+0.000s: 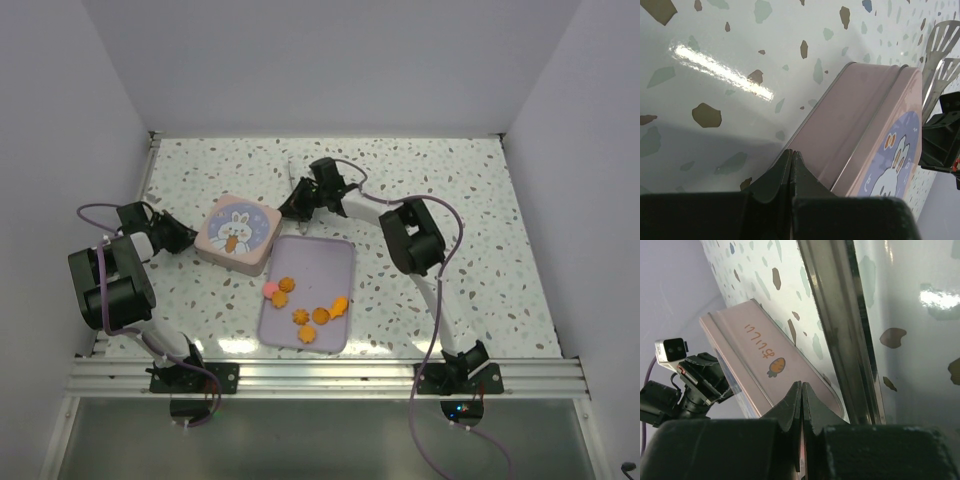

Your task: Pack the cookies

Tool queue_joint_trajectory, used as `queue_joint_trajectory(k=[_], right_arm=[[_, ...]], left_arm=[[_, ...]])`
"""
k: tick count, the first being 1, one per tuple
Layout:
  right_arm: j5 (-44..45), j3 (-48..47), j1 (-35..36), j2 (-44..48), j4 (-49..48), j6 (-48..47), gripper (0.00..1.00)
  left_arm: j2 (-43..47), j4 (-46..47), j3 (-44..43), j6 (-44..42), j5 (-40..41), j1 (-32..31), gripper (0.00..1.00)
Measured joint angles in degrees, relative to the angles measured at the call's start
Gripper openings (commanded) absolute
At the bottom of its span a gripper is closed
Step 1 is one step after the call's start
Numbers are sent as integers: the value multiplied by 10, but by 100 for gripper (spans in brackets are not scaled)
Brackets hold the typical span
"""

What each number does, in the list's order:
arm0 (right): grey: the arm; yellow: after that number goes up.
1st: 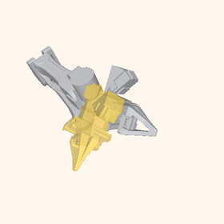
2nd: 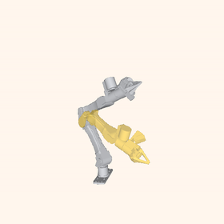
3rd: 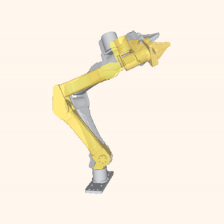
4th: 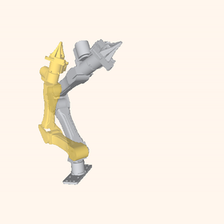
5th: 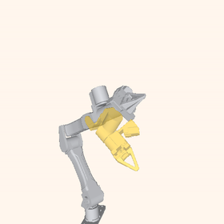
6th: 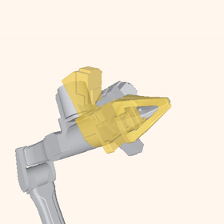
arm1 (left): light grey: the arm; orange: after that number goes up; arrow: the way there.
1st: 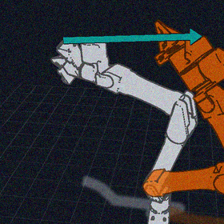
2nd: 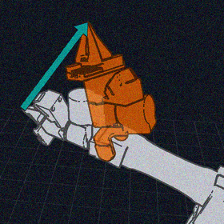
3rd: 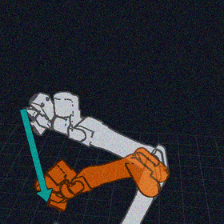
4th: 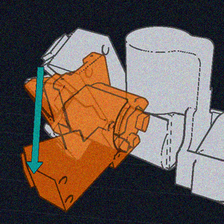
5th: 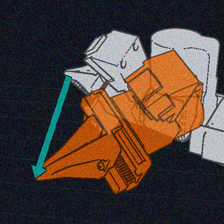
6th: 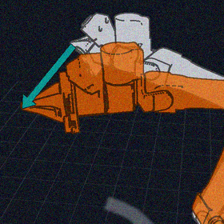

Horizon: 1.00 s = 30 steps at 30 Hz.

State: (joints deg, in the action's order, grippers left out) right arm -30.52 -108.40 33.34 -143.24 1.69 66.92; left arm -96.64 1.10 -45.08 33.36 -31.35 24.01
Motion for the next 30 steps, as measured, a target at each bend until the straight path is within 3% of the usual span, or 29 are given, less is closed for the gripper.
queue_joint_trajectory(k=[10,22,30], right_arm=[[2,7,1,14,12,-6,0],[20,-35,-15,36,100,-68,0],[28,28,-14,144,101,-78,0]], left_arm=[[4,-7,4,-3,2,8,0],[40,-92,-23,-24,46,87,0],[134,-106,-31,-19,42,82,0]])
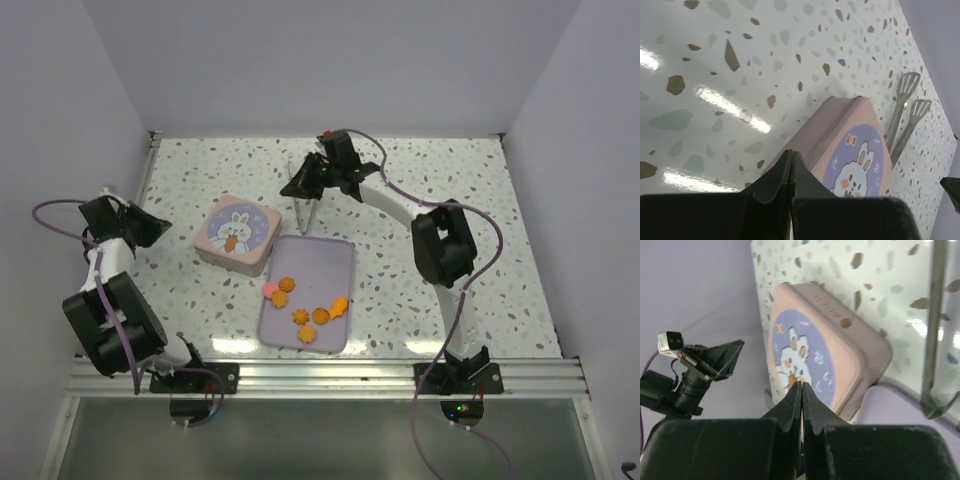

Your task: Pack the cookies

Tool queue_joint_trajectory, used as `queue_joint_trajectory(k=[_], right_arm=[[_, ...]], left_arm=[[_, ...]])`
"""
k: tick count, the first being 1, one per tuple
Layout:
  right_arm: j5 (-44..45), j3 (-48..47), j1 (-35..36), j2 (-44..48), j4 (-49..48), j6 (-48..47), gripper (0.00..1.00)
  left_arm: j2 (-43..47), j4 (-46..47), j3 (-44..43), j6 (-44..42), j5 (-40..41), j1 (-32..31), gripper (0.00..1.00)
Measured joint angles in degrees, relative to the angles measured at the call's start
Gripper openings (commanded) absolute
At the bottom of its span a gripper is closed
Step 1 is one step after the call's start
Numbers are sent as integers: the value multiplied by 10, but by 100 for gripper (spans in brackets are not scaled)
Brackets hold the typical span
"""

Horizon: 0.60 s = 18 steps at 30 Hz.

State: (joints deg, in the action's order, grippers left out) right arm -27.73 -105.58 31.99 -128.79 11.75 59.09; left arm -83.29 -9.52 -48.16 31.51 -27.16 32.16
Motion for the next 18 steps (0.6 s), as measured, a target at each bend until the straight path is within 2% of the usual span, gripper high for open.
queue_joint_trajectory(k=[6,13,18], right_arm=[[-20,53,38,62,-70,24,0],[-55,84,104,33,-166,89,0],[-64,102,116,-3,-200,119,0]], left_arm=[[57,6,0,9,-15,-66,0],[60,62,2,32,-95,-132,0],[39,83,2,34,-136,-151,0]])
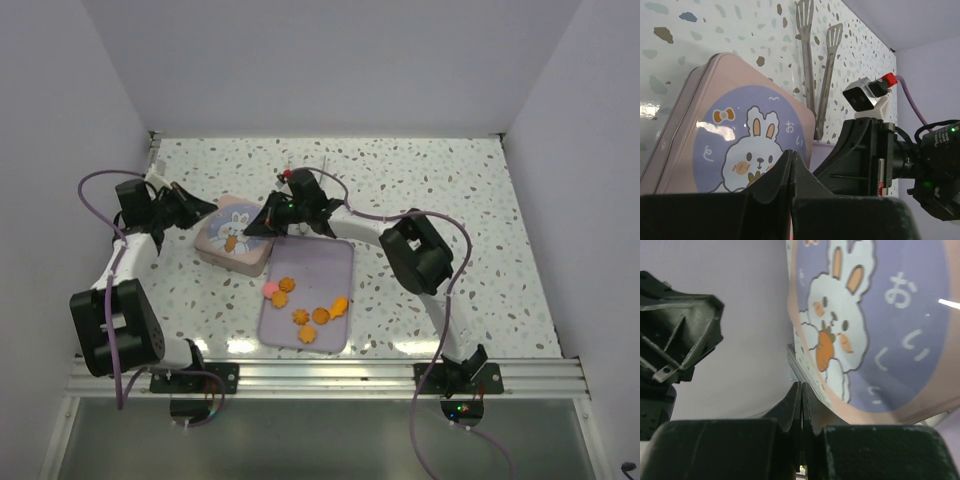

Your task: Pack the cookies

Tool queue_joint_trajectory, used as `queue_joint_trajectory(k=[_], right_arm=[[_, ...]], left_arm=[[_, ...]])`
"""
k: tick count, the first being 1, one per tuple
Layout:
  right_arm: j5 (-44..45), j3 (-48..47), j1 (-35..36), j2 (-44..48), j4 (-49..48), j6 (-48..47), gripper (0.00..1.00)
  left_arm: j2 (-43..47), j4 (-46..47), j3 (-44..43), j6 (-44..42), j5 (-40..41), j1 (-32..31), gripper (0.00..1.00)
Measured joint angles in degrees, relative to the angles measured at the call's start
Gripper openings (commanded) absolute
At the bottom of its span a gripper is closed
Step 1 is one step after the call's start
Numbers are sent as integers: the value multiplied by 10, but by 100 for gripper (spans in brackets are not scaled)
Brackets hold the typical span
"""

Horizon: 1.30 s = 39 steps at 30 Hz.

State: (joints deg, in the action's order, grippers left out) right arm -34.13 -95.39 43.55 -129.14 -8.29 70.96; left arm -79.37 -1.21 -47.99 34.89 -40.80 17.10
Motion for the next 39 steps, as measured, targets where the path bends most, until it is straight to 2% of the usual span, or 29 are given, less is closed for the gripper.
queue_joint_trajectory(k=[11,22,33,36,37,39], right_arm=[[-3,39,6,-31,-37,17,0],[-15,69,13,-31,-92,26,0],[-23,70,16,-31,-80,12,0],[-22,58,17,-31,-60,5,9],[-21,52,17,-31,-50,2,18],[-20,42,18,-31,-38,-1,29]], left_arm=[[-4,6,53,-3,-15,-4,0],[-7,7,62,-18,-6,-4,0],[-15,-6,84,-30,29,-4,0],[-15,-16,79,-30,35,-4,0],[-15,-19,75,-30,37,-4,0],[-15,-27,65,-30,40,-4,0]])
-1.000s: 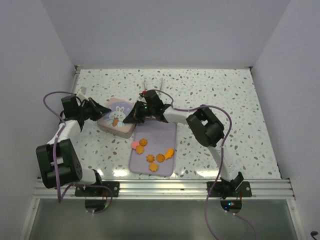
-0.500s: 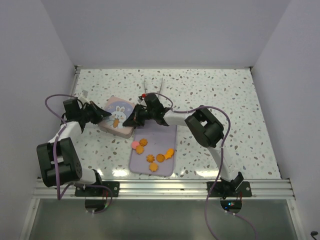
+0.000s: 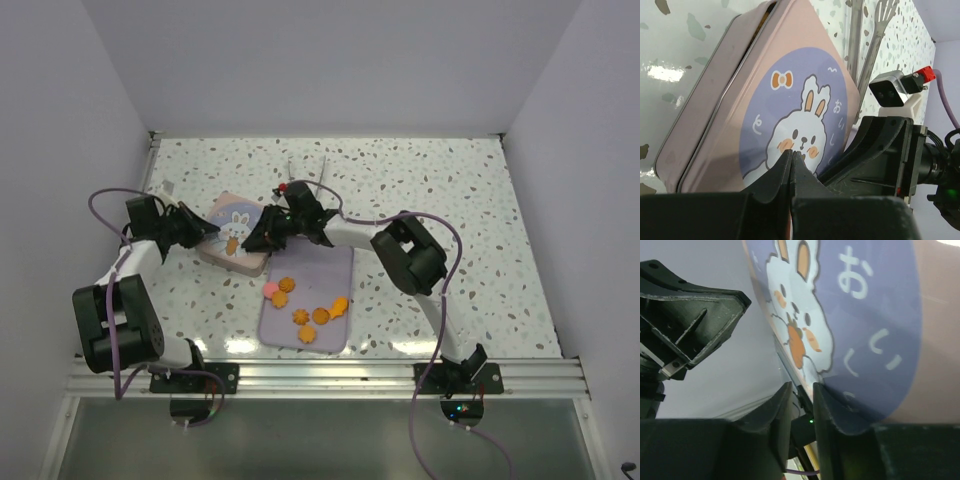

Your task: Pack the cookies

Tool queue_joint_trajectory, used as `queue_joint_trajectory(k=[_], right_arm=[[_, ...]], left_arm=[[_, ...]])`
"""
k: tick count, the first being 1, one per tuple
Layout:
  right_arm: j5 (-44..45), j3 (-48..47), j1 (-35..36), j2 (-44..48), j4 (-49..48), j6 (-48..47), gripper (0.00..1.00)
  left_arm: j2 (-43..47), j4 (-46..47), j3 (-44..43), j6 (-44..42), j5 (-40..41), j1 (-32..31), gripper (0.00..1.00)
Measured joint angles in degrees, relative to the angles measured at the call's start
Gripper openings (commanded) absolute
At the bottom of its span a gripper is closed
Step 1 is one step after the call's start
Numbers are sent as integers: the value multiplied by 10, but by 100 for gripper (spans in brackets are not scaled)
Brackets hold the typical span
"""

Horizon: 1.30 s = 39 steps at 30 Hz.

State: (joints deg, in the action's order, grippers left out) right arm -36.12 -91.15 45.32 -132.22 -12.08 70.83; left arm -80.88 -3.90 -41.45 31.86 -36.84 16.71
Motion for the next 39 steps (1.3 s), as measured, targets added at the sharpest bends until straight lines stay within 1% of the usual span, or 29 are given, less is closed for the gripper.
queue_joint_trajectory(k=[1,2,3,5,6,9,11,14,15,20,23,25,26,27,28,29,30,32,33,34,36,39], right_arm=[[1,-8,0,0,8,-2,40],[2,-16,0,0,15,-3,45],[2,-25,0,0,20,-5,53],[3,-45,0,0,29,-10,59],[3,-55,1,0,33,-13,65],[4,-83,1,0,47,-16,74],[4,-97,1,0,52,-17,76],[4,-109,1,3,57,-17,86],[3,-112,1,5,60,-16,99],[1,-130,1,26,100,-35,99],[0,-158,1,49,155,-77,99],[7,-163,1,84,207,-126,99],[9,-162,0,109,234,-150,98],[18,-156,1,137,260,-177,99],[27,-145,1,170,285,-206,99],[35,-133,1,200,303,-227,99],[52,-106,2,246,316,-256,99],[84,-42,4,350,355,-307,99],[97,-9,6,405,367,-327,99],[110,27,8,462,372,-344,99],[132,85,10,567,393,-367,99],[160,129,12,675,426,-381,99]], left_arm=[[0,-3,-5,0,2,0,0],[0,-5,-11,0,3,0,0],[0,-9,-17,0,5,0,0],[0,-14,-29,0,9,0,0],[0,-17,-34,0,11,0,0],[0,-21,-48,0,15,0,0],[1,-29,-58,0,17,0,0],[5,-41,-70,0,23,0,0],[7,-45,-74,0,25,0,0],[19,-59,-84,1,35,0,0],[37,-80,-91,0,43,0,0],[56,-97,-96,-3,47,0,1],[68,-105,-97,-6,49,0,6],[81,-113,-98,-11,51,0,14],[96,-123,-99,-17,52,0,28],[110,-132,-100,-25,53,0,35],[120,-143,-103,-28,55,-2,42],[141,-160,-109,-45,63,-7,67],[150,-168,-109,-51,69,-11,76],[158,-178,-109,-55,77,-13,82],[175,-189,-101,-56,94,-15,84],[201,-208,-84,-51,124,-15,82]])
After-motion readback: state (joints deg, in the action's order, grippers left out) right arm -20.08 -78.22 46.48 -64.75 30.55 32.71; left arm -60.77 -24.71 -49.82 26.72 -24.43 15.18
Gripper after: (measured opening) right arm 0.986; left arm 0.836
